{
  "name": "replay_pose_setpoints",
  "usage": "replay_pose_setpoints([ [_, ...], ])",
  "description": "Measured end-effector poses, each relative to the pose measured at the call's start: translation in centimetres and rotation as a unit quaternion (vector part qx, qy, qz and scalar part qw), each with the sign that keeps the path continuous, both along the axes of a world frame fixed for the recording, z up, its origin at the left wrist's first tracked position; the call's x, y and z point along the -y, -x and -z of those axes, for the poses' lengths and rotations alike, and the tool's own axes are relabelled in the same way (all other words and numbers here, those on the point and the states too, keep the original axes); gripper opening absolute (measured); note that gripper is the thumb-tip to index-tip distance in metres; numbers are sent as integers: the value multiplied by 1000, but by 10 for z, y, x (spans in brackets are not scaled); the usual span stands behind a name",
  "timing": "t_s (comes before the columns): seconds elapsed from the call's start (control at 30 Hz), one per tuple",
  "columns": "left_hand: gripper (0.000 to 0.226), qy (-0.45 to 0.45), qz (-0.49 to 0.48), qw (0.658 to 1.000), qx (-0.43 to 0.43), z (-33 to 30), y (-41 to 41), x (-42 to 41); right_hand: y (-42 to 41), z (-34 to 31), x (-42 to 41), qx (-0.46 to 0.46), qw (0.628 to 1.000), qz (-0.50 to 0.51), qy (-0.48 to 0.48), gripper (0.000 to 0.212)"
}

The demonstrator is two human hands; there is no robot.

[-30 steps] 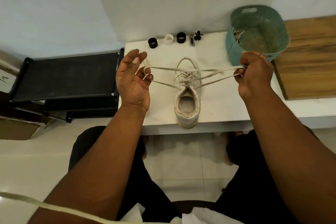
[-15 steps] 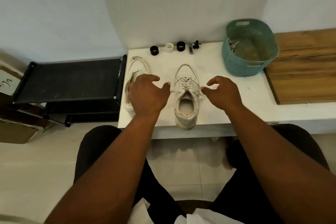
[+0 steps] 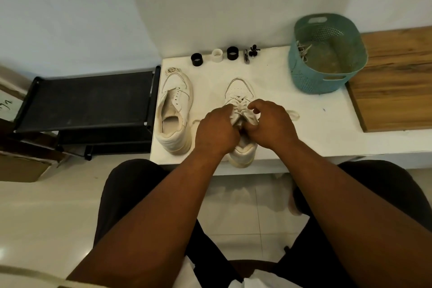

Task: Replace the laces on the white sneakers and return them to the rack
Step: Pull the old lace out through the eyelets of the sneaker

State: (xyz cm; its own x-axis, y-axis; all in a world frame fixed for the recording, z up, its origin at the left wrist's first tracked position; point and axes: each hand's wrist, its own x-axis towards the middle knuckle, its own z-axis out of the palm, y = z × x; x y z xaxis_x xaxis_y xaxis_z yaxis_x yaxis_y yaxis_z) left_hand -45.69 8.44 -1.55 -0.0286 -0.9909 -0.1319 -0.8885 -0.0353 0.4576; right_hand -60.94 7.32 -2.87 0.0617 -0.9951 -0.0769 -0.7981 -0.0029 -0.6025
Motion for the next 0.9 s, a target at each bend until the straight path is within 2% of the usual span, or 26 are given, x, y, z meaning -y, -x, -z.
replay_pose_setpoints([
  [0.07, 30, -34, -22, 999, -34, 2, -3, 5, 3, -1, 4, 21, 999, -10, -31, 45],
  [0.23, 31, -98, -66, 971, -208, 9, -18, 9, 3, 2, 3, 31, 998, -1, -59, 44],
  [0.37, 47, -153, -118, 906, -377, 16, -30, 8, 4, 8, 2, 95, 992, 33, -81, 39],
  [0.43, 52, -174, -127, 889, -404, 19, -34, 9, 5, 10, 3, 123, 988, 43, -88, 38],
  [0.5, 52, -177, -122, 895, -390, 20, -36, 9, 6, 10, 3, 130, 987, 38, -90, 38],
  [0.53, 50, -162, -109, 911, -363, 20, -37, 9, 6, 9, 3, 126, 988, 24, -89, 38],
  [0.6, 53, -115, -61, 955, -266, 18, -37, 6, 7, 6, 3, 108, 991, -4, -85, 38],
  [0.67, 61, -58, -11, 984, -166, 16, -33, 5, 8, 1, 4, 69, 994, -19, -79, 38],
  [0.8, 43, 98, 74, 990, -63, 6, -12, 3, 10, -18, 6, -16, 999, -9, -29, 32],
  [0.9, 31, 131, 45, 990, -32, 7, -5, 1, 7, -27, 7, -50, 998, -15, -46, 20],
])
